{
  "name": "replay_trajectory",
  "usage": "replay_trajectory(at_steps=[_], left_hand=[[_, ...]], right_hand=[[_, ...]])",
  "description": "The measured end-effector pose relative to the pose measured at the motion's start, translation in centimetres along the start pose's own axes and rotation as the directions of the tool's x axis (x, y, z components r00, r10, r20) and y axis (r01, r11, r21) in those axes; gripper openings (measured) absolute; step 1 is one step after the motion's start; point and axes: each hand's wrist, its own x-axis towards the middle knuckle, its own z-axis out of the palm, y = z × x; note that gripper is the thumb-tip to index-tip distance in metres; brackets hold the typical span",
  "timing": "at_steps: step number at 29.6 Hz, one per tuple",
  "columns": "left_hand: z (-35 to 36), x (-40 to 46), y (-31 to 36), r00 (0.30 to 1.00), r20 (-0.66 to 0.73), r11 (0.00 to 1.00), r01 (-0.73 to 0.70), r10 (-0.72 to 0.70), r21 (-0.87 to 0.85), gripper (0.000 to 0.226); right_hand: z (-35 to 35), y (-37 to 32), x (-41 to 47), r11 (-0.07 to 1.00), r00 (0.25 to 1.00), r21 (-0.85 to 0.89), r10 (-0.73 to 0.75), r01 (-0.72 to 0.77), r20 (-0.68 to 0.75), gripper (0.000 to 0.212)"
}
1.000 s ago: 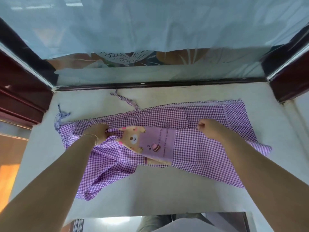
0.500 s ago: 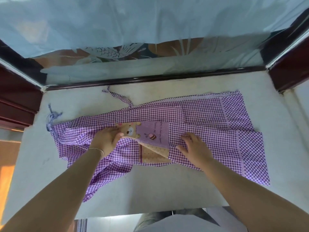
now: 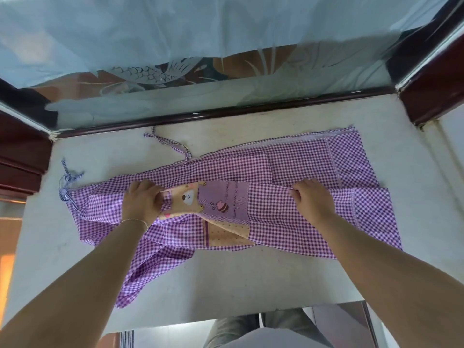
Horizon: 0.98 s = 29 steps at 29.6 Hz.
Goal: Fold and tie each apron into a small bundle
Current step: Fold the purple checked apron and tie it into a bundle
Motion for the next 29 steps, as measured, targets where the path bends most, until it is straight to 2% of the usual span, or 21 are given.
replay_trajectory(at_steps=[1,4,9,11,17,19,23,26,29], left_hand=[[-0.1,-0.3,-0.1,0.998,-0.065,1.0,-0.009,0.01,0.007,0.011],[-0.7,-0.2,-0.1,0.998,-0.069,1.0,-0.01,0.008,-0.029,0.028],[-1.7,1.7,0.3,0.984,0.051,0.967,0.177,-0.17,-0.186,0.02],[-1.8,3.1,0.3,0.974,0.075,0.957,0.225,-0.215,-0.181,0.021],[-1.1,7.0,0.3,0.97,0.105,0.971,0.207,-0.22,0.118,0.024],[-1.0,7.4,0.7,0.953,0.141,0.96,0.251,-0.267,0.123,0.024],[-0.2,8.7,0.8,0.897,0.268,0.936,0.342,-0.351,0.082,0.021],[0.6,9.6,0.5,0.896,0.284,0.937,0.348,-0.341,0.027,0.025],[1.1,9.6,-0.1,0.913,0.256,0.946,0.324,-0.317,0.017,0.026]], right_hand=[[-0.3,0.3,-0.1,0.998,0.994,-0.024,-0.059,0.057,-0.088,0.026],[-1.5,0.9,-0.2,0.99,0.961,-0.015,-0.143,0.143,-0.236,0.042],[-3.3,0.7,2.9,0.987,0.946,0.043,-0.136,0.155,-0.294,0.048],[-4.1,0.5,4.8,0.986,0.941,0.021,-0.152,0.166,-0.304,0.045],[-5.6,-0.3,10.1,0.996,0.994,-0.022,-0.087,0.086,-0.065,0.033],[-5.5,-0.2,11.0,0.993,0.993,-0.002,-0.115,0.115,0.019,0.033],[-5.5,0.1,13.4,0.985,0.932,-0.04,-0.147,0.17,0.33,0.037],[-5.2,0.4,15.5,0.991,0.928,-0.028,-0.114,0.133,0.355,0.031],[-4.9,0.5,16.3,0.993,0.964,-0.022,-0.106,0.115,0.245,0.023]])
